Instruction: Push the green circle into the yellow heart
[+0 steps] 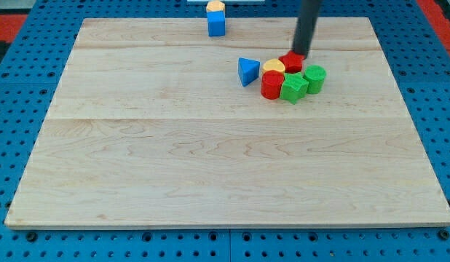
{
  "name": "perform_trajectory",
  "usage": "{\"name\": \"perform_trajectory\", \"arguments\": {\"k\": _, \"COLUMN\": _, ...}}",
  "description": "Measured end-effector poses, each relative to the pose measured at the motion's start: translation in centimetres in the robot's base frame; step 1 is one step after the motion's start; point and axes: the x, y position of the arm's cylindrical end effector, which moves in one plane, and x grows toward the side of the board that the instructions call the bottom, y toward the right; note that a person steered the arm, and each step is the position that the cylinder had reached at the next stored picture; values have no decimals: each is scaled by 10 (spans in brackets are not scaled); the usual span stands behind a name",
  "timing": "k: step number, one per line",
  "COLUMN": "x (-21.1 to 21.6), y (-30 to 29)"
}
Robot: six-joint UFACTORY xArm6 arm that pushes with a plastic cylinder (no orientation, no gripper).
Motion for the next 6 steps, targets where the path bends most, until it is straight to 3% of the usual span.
{"name": "perform_trajectory", "arguments": {"k": 2, "x": 25, "y": 149}}
{"name": "perform_trajectory", "arguments": {"k": 4, "x": 57, "y": 53}}
{"name": "perform_trajectory", "arguments": {"k": 5, "x": 68, "y": 56}}
{"name": "perform_trajectory", "arguments": {"k": 6, "x": 68, "y": 19}}
